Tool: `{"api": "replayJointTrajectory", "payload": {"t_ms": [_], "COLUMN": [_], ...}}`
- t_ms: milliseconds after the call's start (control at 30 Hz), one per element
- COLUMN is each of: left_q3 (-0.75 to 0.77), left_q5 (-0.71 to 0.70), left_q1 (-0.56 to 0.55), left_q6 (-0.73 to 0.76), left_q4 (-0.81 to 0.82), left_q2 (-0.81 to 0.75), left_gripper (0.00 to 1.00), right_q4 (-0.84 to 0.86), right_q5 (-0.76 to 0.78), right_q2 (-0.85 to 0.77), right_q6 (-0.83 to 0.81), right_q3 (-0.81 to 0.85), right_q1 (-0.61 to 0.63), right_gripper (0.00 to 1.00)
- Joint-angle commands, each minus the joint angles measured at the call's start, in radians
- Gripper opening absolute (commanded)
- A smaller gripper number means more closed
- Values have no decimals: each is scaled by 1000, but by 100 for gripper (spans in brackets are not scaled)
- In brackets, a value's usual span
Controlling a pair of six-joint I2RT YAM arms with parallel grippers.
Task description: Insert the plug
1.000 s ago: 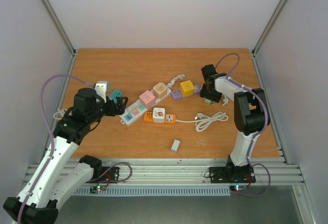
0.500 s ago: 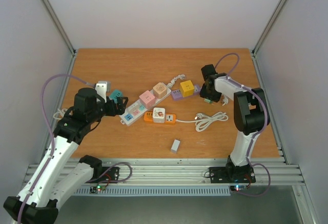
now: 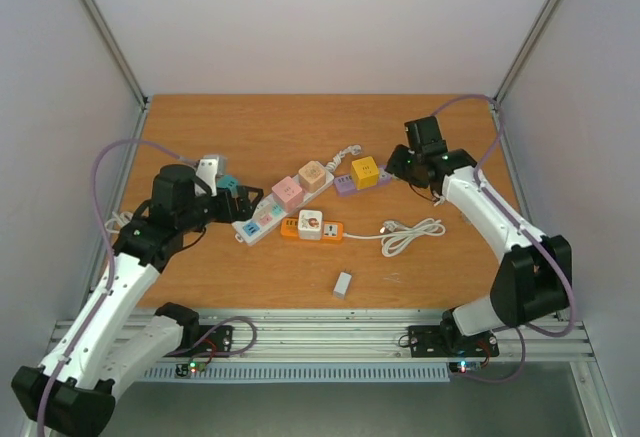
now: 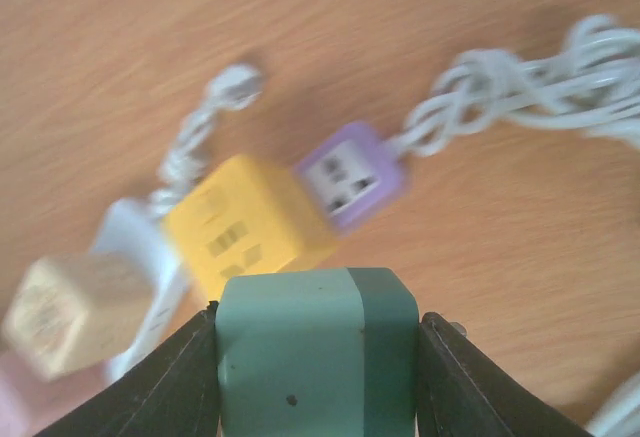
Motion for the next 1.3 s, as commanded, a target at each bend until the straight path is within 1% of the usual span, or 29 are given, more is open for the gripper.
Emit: {"api": "replayJointTrajectory", "payload": {"t_ms": [0, 100, 267, 367, 467, 500, 600, 700, 800, 967, 1033, 1100, 1267], "left_q3": [-16, -23, -40, -89, -132, -139, -143, -140, -135, -123, -131, -142, -163], "left_q5": [139, 141, 19, -1, -37, -50, -116, -152, -158, -193, -204, -206, -212], "left_q1": [-11, -66, -219, -272, -320, -337, -379, -403, -421, -437, -439, -440, -440], "left_q6": [-123, -203, -236, -284, -323, -325, -301, -265, -237, -218, -228, -246, -275], "left_q4": [184, 268, 358, 488, 577, 620, 665, 706, 749, 753, 787, 822, 885], "left_q2": [37, 78, 142, 169, 193, 200, 225, 257, 288, 325, 333, 339, 352], "left_gripper": [98, 96, 91, 85, 82, 81, 80, 78, 76, 67, 62, 60, 61], "right_q4": [19, 56, 110, 147, 167, 172, 201, 219, 230, 244, 234, 233, 235], "right_q5": [-64, -73, -77, -82, -86, -90, -113, -127, -144, -187, -211, -238, -265], "right_q2": [-67, -91, -105, -120, -134, -138, -149, -152, -145, -135, -123, -112, -97], "right_q6": [130, 234, 377, 447, 500, 518, 575, 617, 648, 682, 683, 682, 694], "right_q3": [-10, -10, -8, -24, -36, -39, -57, -64, -63, -64, -50, -39, -38], "right_q1": [124, 216, 327, 359, 380, 387, 403, 422, 438, 443, 443, 443, 445], "right_gripper": [44, 44, 43, 43, 42, 42, 41, 41, 41, 42, 43, 43, 43]}}
